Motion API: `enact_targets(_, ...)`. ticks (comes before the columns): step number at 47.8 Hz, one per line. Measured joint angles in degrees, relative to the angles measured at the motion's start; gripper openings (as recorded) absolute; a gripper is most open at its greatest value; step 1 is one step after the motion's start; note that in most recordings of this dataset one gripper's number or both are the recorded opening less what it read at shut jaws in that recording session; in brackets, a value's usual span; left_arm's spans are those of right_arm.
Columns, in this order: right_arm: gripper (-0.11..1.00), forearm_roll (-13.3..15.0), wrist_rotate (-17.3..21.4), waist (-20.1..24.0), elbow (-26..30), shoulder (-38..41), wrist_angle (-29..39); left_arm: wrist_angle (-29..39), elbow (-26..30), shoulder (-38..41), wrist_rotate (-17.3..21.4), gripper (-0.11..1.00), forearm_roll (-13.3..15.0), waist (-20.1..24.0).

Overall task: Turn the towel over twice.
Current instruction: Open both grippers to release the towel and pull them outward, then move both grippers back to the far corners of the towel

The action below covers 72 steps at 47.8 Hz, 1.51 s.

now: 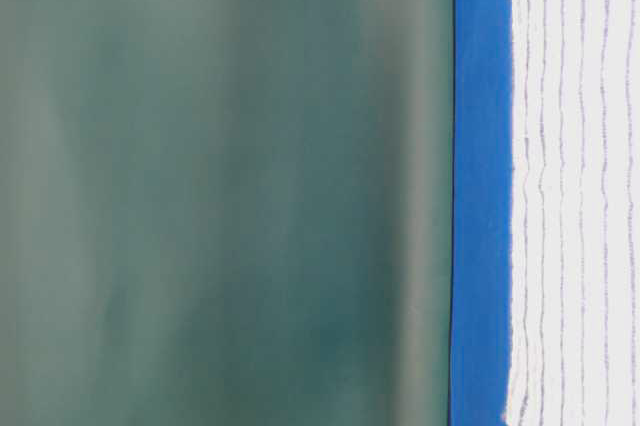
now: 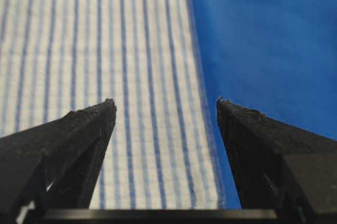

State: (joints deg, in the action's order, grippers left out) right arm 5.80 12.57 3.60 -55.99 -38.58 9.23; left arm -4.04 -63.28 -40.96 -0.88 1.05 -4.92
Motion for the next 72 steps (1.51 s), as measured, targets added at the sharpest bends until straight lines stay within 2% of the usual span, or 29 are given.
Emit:
enact_targets(12,0.64,0.26,0.0,-1.58,-0.44,-3.34,-0.09,0.0,-2.29,-8.09,0.09,0.71,0.0,1.05)
enact_targets(22,0.64,0.35,0.0,-4.48,-0.44,-1.14,-0.09,-0.35,-3.25,-7.56,0.35,0.71,0.0,4.22)
enact_targets(30,0.64,0.7,0.0,-10.11,-0.7,1.32,-0.18,-2.55,-3.87,-4.75,0.7,0.71,-0.09,9.84)
enact_targets(34,0.64,1.05,0.0,-13.97,-1.32,3.34,-0.26,-5.01,-4.66,-2.37,0.62,0.71,-0.09,13.62)
enact_targets(39,0.64,1.32,0.0,-18.63,-2.2,6.33,-1.14,-8.79,-5.54,1.32,2.64,0.71,0.0,17.75)
enact_targets(44,0.64,1.58,-0.09,-23.55,-3.16,10.2,-3.52,-12.57,-5.8,5.45,4.57,0.71,0.0,20.57)
enact_targets(50,0.64,2.2,-0.09,-27.51,-4.22,14.68,-7.03,-16.26,-5.8,10.81,6.33,0.71,0.0,23.29)
enact_targets(60,0.63,3.69,-0.09,-32.34,-4.57,23.29,-12.3,-21.62,-4.39,22.24,8.61,0.73,0.0,27.42)
enact_targets(72,0.63,4.48,-0.79,-35.68,-3.69,32.17,-17.93,-26.19,-1.41,34.37,9.49,0.74,0.0,31.9)
